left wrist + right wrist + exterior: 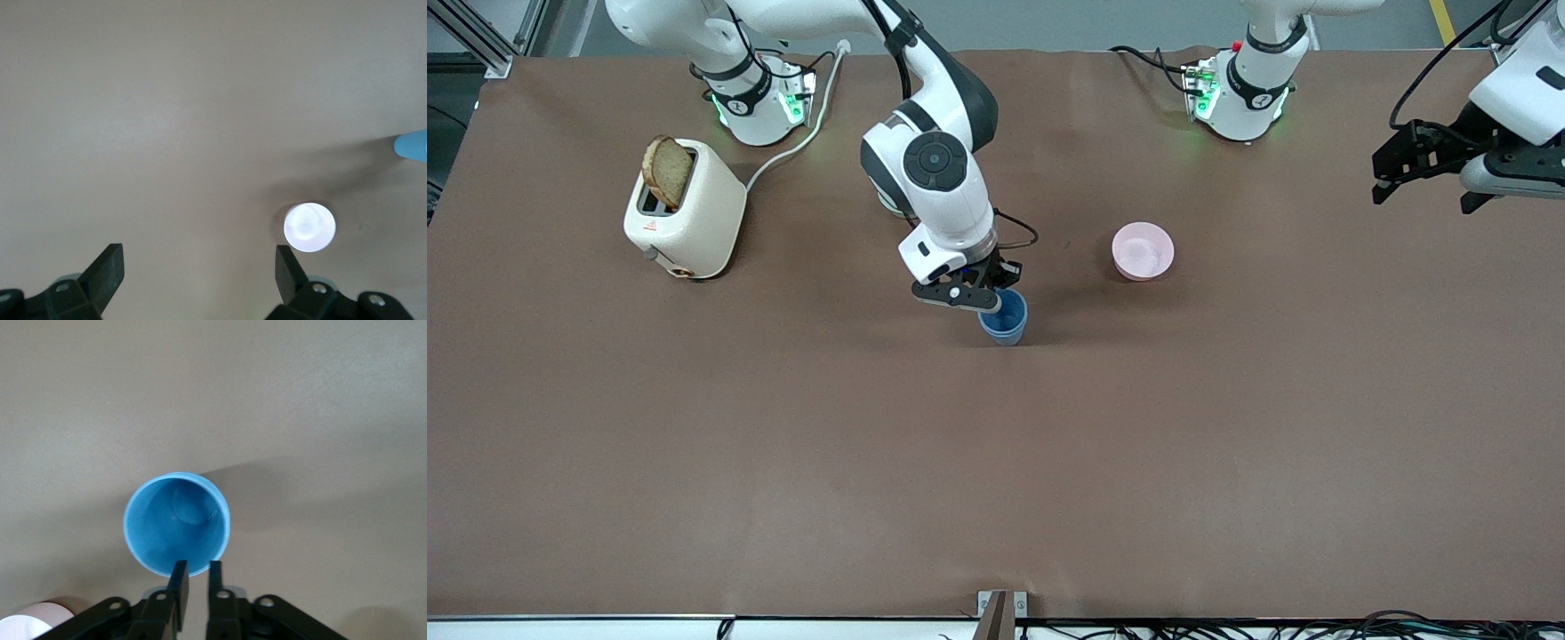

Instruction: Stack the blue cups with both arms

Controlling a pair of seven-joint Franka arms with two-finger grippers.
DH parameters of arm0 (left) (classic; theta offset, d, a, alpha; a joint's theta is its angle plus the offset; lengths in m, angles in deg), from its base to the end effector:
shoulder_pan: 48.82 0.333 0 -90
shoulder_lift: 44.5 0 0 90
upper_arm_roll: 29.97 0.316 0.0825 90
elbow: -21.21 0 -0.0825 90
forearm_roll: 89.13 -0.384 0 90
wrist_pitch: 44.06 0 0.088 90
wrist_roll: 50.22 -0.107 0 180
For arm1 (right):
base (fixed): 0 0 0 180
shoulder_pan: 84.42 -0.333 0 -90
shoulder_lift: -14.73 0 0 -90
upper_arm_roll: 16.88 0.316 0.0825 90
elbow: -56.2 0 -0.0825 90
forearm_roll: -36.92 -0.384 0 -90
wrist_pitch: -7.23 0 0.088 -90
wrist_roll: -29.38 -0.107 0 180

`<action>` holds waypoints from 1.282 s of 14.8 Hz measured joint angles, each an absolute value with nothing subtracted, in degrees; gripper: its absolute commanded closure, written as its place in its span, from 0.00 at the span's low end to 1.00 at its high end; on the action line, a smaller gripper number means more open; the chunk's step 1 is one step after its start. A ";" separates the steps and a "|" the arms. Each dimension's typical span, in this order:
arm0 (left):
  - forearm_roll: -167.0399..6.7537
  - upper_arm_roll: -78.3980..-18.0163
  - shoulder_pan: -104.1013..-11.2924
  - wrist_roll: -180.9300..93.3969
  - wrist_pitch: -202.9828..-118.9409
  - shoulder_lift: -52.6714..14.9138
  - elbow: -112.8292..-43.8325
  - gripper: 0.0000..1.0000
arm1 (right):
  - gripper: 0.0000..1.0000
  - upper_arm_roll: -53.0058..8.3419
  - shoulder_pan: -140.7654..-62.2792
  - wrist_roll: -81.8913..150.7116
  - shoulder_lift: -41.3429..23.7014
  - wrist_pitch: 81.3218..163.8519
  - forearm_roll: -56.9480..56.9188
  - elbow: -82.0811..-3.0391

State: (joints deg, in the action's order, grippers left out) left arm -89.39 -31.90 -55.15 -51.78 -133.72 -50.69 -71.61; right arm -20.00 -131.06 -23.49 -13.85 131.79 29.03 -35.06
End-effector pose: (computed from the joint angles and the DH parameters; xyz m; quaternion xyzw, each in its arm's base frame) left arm 0.5145 -0.0753 0.6588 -0.9960 0.0854 -0.0266 0.0025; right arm 0.4964 0.4857 0.3527 -0.9916 0.1140 0.0060 0.0613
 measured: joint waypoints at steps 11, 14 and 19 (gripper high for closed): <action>-89.25 -31.91 -55.23 -51.79 -133.71 -49.91 -72.21 0.00 | 0.00 -22.76 -110.49 -10.60 3.03 113.27 37.46 -33.93; -89.25 -31.90 -55.21 -51.79 -133.79 -48.53 -71.28 0.00 | 0.00 -22.76 -104.83 -3.53 7.72 106.64 38.24 -34.87; -89.25 -31.89 -55.18 -51.27 -133.79 -46.79 -70.13 0.00 | 0.00 -22.72 -97.92 7.64 14.57 99.79 38.31 -36.43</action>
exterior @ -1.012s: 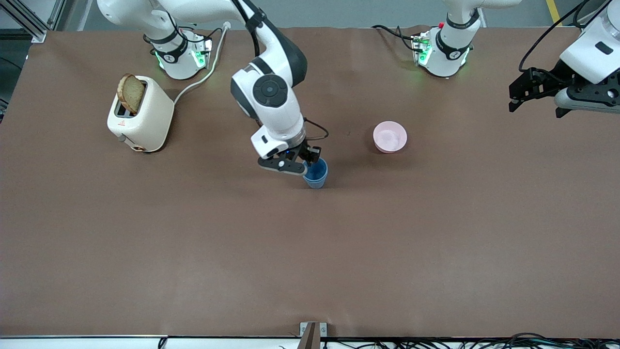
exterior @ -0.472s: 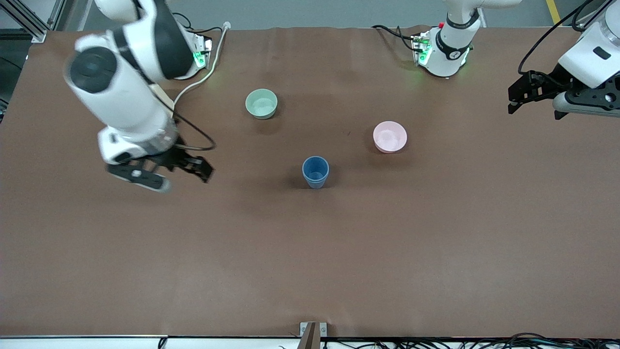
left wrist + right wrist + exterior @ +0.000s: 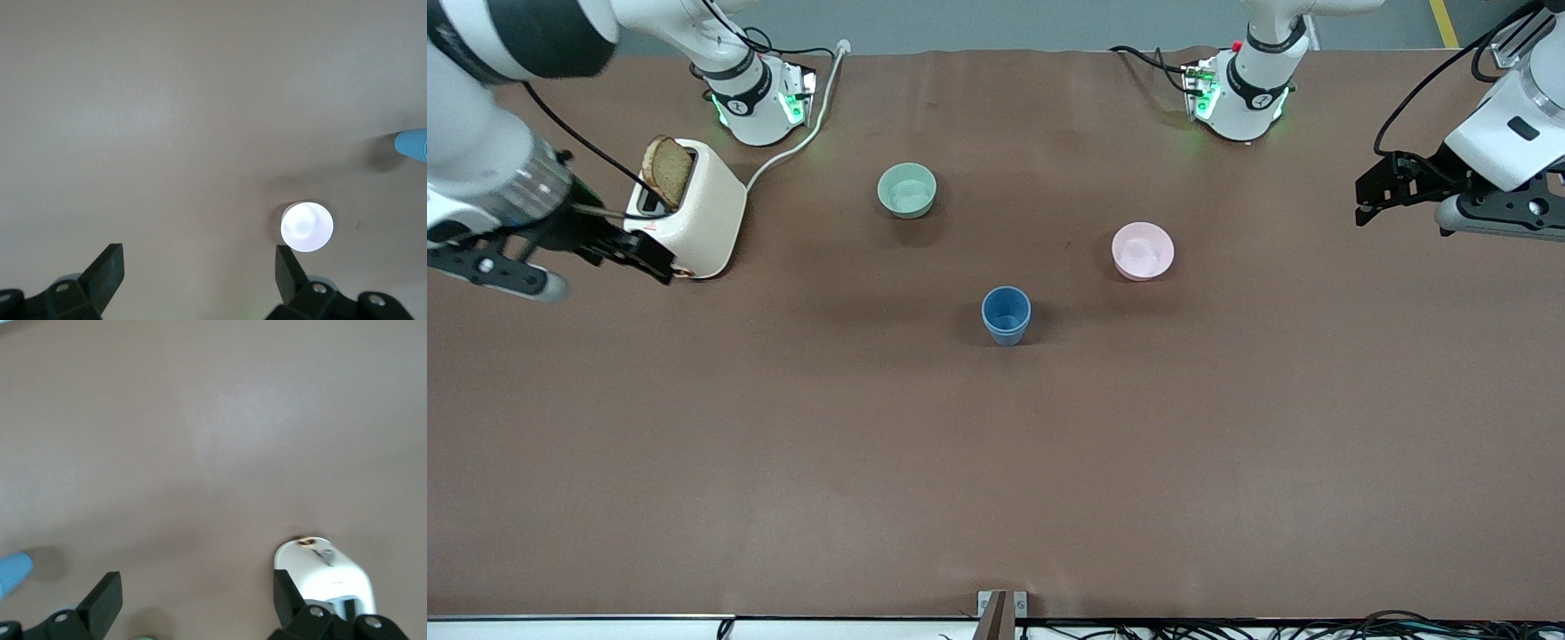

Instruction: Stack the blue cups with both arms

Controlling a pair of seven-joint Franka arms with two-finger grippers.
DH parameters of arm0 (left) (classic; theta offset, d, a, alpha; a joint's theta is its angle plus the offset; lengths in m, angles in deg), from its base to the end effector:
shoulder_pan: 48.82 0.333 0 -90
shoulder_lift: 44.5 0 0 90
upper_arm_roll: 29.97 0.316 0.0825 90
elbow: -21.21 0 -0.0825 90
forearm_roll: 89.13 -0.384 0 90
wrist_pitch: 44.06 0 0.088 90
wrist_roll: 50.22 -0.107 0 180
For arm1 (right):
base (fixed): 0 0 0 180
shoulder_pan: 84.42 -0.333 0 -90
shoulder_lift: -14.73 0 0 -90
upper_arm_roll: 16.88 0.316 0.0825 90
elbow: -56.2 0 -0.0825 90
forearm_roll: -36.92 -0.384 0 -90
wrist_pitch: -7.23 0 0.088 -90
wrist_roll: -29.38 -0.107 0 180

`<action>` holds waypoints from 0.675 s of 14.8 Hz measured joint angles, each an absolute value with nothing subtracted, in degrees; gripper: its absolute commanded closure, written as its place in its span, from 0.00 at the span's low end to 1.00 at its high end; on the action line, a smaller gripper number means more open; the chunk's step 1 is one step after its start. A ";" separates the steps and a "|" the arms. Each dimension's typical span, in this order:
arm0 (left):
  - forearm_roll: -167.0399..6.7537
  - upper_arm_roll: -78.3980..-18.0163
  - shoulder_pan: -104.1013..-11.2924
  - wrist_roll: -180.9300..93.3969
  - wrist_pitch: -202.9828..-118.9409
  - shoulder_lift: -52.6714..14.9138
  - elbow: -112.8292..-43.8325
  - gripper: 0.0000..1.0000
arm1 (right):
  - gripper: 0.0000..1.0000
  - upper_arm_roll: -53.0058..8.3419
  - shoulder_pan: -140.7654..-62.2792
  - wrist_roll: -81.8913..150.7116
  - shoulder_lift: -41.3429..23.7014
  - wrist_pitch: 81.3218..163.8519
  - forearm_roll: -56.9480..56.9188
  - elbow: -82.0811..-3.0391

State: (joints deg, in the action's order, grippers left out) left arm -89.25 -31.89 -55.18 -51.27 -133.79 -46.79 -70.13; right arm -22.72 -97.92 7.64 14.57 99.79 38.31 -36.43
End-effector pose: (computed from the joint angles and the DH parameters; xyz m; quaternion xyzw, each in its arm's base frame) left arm 0.5360 -0.0782 0.6349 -0.9967 0.0813 -0.0060 0.0013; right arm 0.5538 0.0720 0.6052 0.9925 -0.1220 0.0012 0.0124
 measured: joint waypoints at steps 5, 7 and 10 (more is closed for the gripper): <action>-89.25 -31.94 -55.26 -47.96 -133.79 -46.78 -69.85 0.00 | 0.00 -22.95 -88.60 21.72 18.82 92.53 38.13 -35.92; -89.25 -31.99 -55.39 -47.71 -133.79 -46.78 -69.81 0.00 | 0.00 -23.05 -85.77 24.85 19.47 91.00 38.04 -34.68; -89.25 -31.99 -55.43 -47.71 -133.79 -46.70 -69.73 0.00 | 0.00 -23.05 -84.82 26.30 19.09 91.14 38.04 -32.60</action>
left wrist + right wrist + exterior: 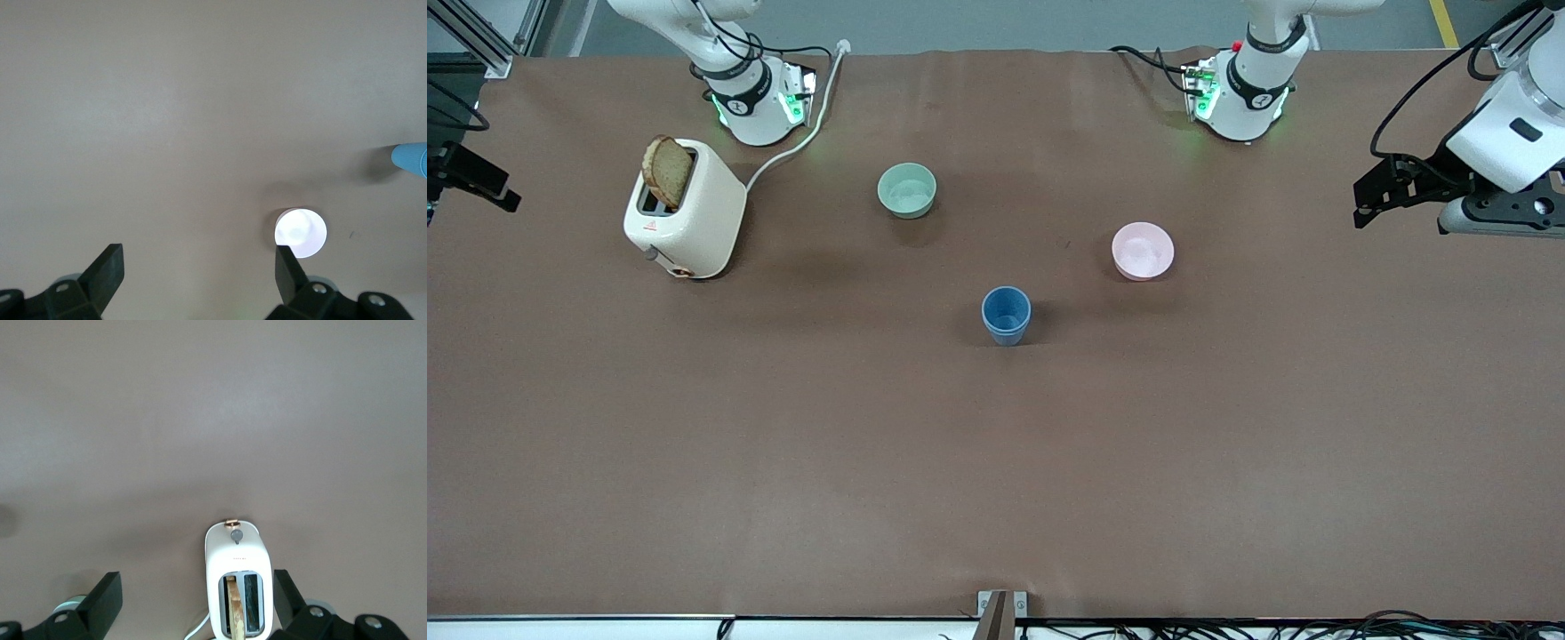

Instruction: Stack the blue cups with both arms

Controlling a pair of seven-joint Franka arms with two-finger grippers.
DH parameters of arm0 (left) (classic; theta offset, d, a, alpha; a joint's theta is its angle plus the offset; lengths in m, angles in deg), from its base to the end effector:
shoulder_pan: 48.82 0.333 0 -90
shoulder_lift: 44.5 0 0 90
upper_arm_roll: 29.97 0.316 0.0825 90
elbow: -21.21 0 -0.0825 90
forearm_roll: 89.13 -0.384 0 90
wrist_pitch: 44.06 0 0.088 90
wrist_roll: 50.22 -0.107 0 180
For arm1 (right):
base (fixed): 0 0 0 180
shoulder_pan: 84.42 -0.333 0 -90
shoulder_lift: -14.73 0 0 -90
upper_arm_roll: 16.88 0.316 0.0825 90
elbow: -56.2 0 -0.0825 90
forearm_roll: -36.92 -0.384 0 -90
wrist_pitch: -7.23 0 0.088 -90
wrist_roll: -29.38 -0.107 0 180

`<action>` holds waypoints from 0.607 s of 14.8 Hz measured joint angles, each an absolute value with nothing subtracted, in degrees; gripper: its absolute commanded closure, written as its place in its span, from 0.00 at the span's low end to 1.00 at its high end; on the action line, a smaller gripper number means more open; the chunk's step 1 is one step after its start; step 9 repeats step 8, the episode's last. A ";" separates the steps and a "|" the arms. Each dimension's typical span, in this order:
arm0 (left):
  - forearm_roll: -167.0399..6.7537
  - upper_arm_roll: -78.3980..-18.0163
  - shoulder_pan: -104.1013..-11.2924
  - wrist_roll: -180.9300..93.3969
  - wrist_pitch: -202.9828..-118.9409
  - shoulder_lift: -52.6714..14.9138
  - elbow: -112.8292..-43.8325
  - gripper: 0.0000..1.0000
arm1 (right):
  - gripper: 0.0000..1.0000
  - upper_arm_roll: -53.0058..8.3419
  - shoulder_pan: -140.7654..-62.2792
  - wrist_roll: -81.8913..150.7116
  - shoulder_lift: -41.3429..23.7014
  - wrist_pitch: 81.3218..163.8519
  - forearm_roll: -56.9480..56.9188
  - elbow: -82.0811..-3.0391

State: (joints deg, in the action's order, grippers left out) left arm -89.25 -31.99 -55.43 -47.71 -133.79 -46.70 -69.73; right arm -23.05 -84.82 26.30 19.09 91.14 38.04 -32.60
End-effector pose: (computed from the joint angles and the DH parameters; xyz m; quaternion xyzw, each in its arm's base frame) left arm 0.5361 -0.0815 0.6374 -0.9985 0.0534 -0.0088 0.0009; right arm 0.5165 -0.0570 0.6656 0.9969 -0.0780 -0.0050 0.0055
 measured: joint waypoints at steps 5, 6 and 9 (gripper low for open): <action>-89.25 -31.90 -55.29 -47.71 -133.79 -46.60 -68.82 0.00 | 0.00 -23.05 -83.39 28.69 12.62 91.15 37.66 -24.50; -89.25 -31.90 -55.26 -47.71 -133.79 -46.60 -68.79 0.00 | 0.00 -23.02 -83.39 28.83 11.87 90.39 37.59 -23.98; -89.25 -31.86 -55.24 -47.71 -133.79 -46.59 -68.79 0.00 | 0.00 -22.98 -83.39 29.75 11.51 86.49 37.44 -23.59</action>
